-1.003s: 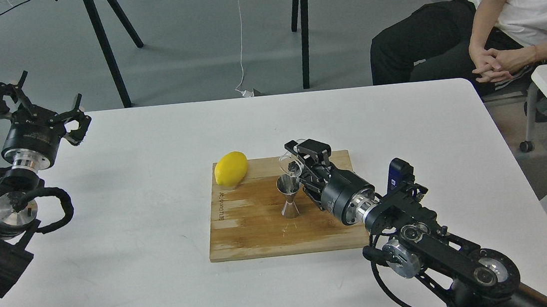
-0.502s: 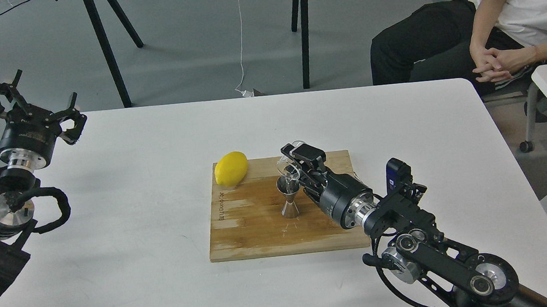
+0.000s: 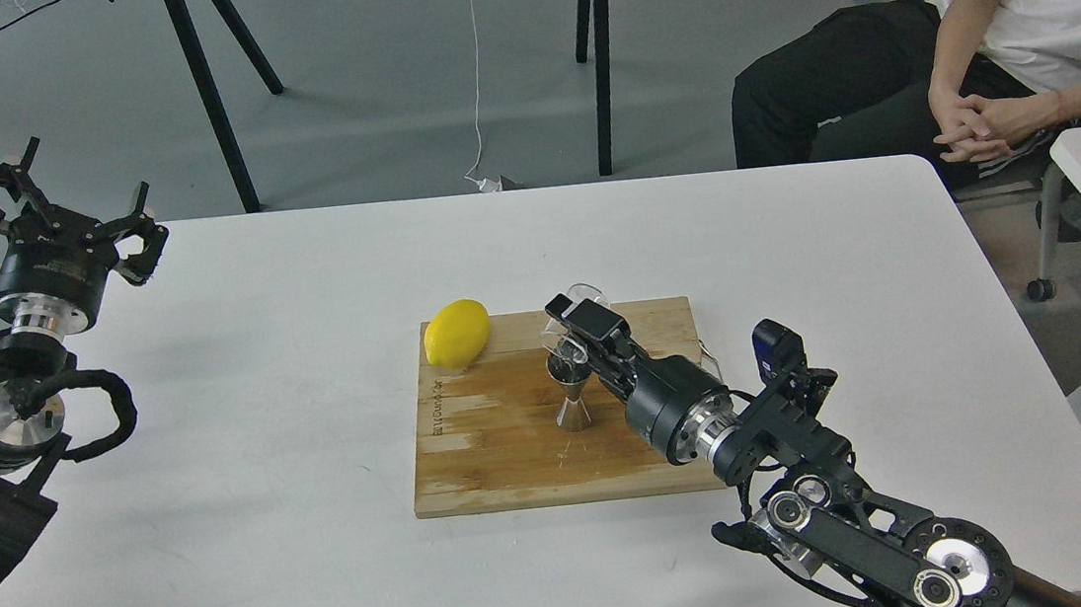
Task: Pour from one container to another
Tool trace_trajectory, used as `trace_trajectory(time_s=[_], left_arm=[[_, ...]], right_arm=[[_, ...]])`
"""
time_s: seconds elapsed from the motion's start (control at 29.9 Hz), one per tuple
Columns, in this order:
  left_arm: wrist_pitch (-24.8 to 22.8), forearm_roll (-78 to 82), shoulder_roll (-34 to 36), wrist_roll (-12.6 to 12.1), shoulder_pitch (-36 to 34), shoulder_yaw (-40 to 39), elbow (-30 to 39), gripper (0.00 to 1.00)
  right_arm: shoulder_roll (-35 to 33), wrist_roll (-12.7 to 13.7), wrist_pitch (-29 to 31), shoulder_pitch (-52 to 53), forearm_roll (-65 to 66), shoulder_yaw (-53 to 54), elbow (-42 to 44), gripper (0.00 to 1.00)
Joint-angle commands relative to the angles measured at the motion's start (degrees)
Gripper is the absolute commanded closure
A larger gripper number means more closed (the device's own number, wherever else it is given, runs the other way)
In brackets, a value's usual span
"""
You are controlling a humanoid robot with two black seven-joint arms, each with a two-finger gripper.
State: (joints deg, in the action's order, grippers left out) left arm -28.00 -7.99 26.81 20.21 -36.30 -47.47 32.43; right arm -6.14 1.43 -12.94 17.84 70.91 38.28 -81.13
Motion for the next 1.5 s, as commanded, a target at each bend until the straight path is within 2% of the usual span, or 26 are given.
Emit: trace_trajectory(time_s=[0.0,0.13,0.53,0.9,1.2,1.37,1.47], left_arm=[[0.0,-0.01,0.0,0.0,0.0,-0.08,0.0,0.0],[0.0,-0.01,-0.09,0.0,0.0,-0.08,0.0,0.0],[0.0,-0.01,0.0,0.09,0.0,-0.08,0.0,0.0],[0.0,-0.01,0.09,0.09,0.0,-0.08,0.0,0.0],[0.0,-0.1,0.53,0.09,0.0,-0.69,0.0,0.0],[0.0,-0.01,0.44,0.09,0.09,-0.69,0.0,0.0],[0.0,-0.1,0.44,0.09,0.09,-0.69,0.0,0.0]], right_arm=[[-0.01,-0.11,-0.16,0.0,0.19,-0.05,0.0,0.63],[-0.01,-0.28,-0.16,0.0,0.37,-0.14,0.27,0.63],[0.08,-4.59,-1.12,0.0,6.96,-0.23,2.46,0.63],[0.08,-4.07,-1.21,-0.61,6.35,-0.05,2.38,0.62],[0.08,-3.19,-1.39,-5.26,-14.9,7.58,-3.68,0.62],[-0.88,-2.75,-0.6,-10.27,-31.15,17.07,-7.82,0.62],[-1.68,-1.17,-0.07,-11.86,-42.48,22.87,-7.65,0.62]])
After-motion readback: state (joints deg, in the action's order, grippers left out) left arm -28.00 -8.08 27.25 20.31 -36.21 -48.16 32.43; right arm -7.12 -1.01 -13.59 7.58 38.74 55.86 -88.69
